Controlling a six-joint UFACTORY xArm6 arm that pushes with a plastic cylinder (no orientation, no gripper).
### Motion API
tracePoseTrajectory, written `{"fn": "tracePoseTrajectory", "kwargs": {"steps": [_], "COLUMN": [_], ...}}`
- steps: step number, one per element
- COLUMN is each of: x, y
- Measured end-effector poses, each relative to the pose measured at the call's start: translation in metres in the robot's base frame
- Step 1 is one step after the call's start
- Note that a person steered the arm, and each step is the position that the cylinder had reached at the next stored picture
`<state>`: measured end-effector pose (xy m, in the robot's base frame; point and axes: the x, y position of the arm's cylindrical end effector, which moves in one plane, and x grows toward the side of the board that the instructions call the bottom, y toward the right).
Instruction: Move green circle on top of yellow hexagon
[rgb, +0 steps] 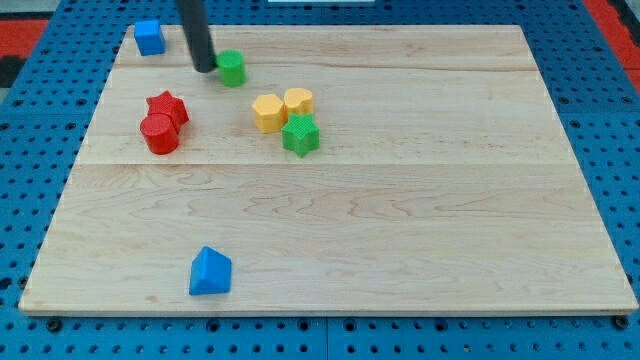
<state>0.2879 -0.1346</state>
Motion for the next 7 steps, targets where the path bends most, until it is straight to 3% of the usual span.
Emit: {"fn": "tracePoseTrajectory", "kwargs": {"steps": [1,3,4,5,6,7], "x": [-0.036,0.009,0.002,-0.031,-0.024,0.009], "y": [0.021,0.094,0.111,0.082,0.061,0.058]}}
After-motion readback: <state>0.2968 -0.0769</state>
